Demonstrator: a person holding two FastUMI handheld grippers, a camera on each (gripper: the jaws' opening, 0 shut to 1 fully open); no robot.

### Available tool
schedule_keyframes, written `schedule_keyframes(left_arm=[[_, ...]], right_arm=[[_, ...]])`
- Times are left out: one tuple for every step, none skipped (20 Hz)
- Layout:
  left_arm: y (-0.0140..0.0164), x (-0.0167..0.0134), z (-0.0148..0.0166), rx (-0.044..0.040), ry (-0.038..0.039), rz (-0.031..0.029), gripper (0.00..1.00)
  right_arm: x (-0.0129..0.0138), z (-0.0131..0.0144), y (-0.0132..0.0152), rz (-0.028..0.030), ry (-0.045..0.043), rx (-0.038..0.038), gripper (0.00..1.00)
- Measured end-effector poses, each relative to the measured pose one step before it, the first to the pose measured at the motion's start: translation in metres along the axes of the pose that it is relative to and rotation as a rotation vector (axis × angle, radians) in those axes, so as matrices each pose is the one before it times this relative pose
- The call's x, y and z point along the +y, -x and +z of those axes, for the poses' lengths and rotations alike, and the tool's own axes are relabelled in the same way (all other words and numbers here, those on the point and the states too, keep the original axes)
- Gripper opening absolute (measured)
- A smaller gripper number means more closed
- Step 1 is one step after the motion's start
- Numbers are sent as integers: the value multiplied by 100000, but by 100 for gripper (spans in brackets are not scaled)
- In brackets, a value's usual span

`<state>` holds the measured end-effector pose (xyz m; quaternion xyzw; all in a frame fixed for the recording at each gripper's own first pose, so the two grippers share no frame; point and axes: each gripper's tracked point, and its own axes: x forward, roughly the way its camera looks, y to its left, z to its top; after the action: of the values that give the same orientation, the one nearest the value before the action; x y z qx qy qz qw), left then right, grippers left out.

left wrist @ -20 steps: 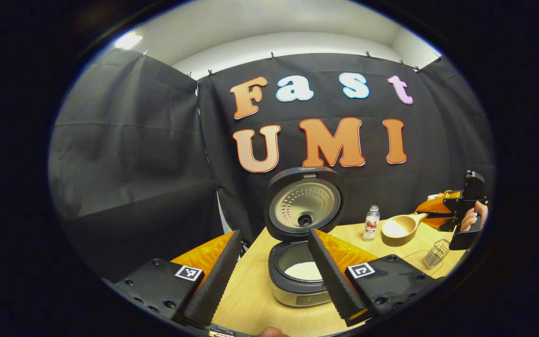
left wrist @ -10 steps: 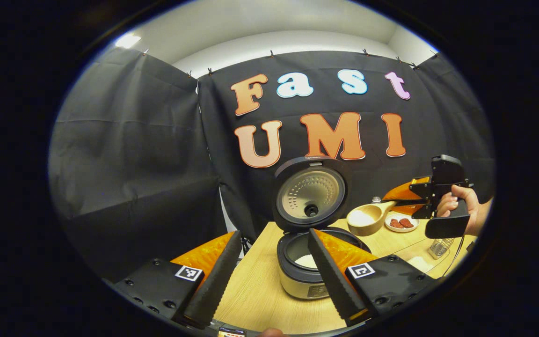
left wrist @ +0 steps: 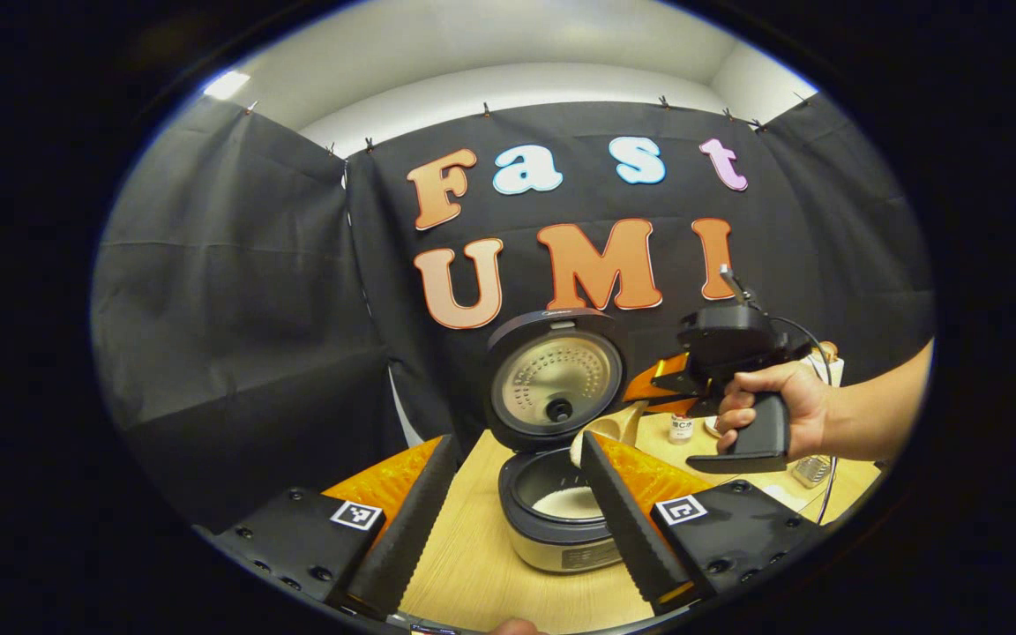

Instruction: Close the left gripper, press the button to open the rice cooker; take a wooden spoon from the chopstick holder with the right hand, scoop a spoonful of rice and pour it into the rice cooker, then put the wooden spoon back into the chopstick holder.

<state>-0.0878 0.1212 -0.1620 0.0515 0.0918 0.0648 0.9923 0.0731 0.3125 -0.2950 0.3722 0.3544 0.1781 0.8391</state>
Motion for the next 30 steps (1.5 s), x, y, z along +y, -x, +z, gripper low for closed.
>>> schedule_keyframes(left_arm=[[-31,29,-90,236,139,-651,89],[-44,12,-130,518,326,-569,97],[84,-59,-216,578,372,-524,97],[56,-61,-159,518,415,-502,97],[56,-121,-115,571,289,-477,97],[9,-52,-43,251,66,-384,97],[-107,-145,29,120,-49,-409,97],[-32,74,163,-105,-334,-49,97],[28,-27,48,-147,-124,-357,89],[-49,-28,64,-28,-170,-65,89],[11,-116,-94,83,48,-255,89],[-4,0,143,-41,-106,152,89],[-48,-15,28,-8,-47,-145,97],[84,39,104,-372,-96,469,89],[49,107,261,-949,317,123,89],[39,-127,189,-543,86,-116,89],[119,188,-5,-223,-370,636,89],[1,22,51,-166,-37,14,97],[71,-24,28,-37,286,261,97],[44,1,-53,342,432,23,97],[179,-25,-176,493,357,235,97],[17,53,-103,384,302,167,97],[56,108,-101,509,156,242,97],[93,38,38,280,117,449,97],[221,-43,-55,78,217,11,89],[62,87,53,-27,84,319,89],[-59,-117,-32,45,56,-126,89],[57,-73,37,63,-50,121,89],[108,7,8,80,179,-316,89],[39,-107,-19,-22,103,32,89]], right_arm=[[-13,-185,-257,-1148,3082,583,7],[-17,-309,-340,-927,3045,123,7],[-126,-158,-62,-1157,3302,-60,7],[147,-107,-32,-1074,2994,-166,7],[-49,-168,-27,-922,2902,281,6],[297,-108,68,-249,2703,120,6],[70,-69,42,-183,2438,197,7],[141,28,62,-231,2078,63,7],[138,-42,-15,-197,2622,182,7],[61,0,38,-389,2646,-632,7],[62,31,65,11,3193,-197,7],[131,-60,215,45,2592,-323,7],[249,60,52,705,2852,223,7],[502,84,30,415,2073,95,7],[360,45,66,900,2326,281,7],[272,24,23,629,2439,-150,6],[189,109,111,879,3066,-120,7],[474,98,126,686,3121,-52,7],[230,-113,12,926,3720,434,6],[355,151,1,248,3182,-201,6],[179,72,190,134,3070,-36,7],[172,97,194,-322,2664,-700,7],[73,229,149,-347,3391,-688,7],[222,395,139,-417,3660,-1044,7],[-33,349,44,-372,3943,-905,6],[176,132,42,95,3932,-699,7],[118,112,21,-111,4304,-439,7],[-48,189,-19,-28,4349,-524,7],[106,85,-73,-188,4677,-198,7],[193,-71,162,7,4995,-58,7]])
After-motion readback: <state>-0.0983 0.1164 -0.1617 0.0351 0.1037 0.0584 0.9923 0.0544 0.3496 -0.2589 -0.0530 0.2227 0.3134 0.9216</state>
